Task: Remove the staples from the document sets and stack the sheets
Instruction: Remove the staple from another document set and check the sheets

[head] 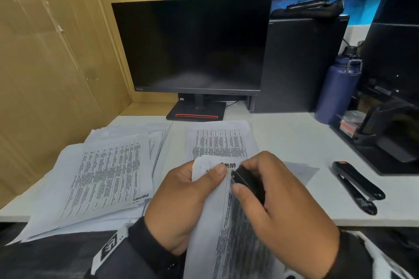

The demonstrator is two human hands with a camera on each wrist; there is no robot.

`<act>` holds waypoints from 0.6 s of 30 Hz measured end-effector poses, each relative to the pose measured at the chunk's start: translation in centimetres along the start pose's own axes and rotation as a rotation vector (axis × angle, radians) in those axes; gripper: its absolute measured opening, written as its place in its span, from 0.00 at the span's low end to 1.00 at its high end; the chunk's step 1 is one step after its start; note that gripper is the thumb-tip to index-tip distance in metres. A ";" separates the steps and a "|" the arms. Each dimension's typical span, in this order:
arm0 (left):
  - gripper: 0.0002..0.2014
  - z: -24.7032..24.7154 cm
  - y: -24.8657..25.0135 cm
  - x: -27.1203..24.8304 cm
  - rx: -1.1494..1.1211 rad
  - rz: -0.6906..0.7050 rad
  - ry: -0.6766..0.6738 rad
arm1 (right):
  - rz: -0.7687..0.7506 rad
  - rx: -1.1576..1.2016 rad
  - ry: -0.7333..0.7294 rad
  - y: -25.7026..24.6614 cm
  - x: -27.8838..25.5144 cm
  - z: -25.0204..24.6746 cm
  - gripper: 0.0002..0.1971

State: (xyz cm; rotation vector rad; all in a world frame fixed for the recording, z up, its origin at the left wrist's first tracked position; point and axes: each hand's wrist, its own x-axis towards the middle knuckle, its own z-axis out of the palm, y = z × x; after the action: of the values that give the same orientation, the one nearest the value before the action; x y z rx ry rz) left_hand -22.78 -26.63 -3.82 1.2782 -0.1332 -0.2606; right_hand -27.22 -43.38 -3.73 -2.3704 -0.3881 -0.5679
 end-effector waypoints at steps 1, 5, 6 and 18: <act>0.10 0.0 0.0 0.0 -0.017 -0.002 0.003 | -0.011 -0.012 0.024 0.0 0.0 0.3 0.08; 0.08 0.1 -0.3 -0.1 -0.021 0.031 0.017 | -0.051 -0.022 0.128 0.0 -0.1 1.3 0.10; 0.07 0.2 -0.4 -0.2 -0.008 0.053 0.027 | -0.066 -0.032 0.151 0.1 -0.2 1.5 0.10; 0.07 0.9 -1.1 -0.7 -0.039 0.062 0.039 | -0.075 -0.066 0.208 0.7 -0.6 3.0 0.12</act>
State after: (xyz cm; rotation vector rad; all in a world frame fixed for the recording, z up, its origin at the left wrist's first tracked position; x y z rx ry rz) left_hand -23.77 -27.62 -4.59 1.2378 -0.1342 -0.1842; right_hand -26.53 -41.97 -6.45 -2.3383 -0.3705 -0.8653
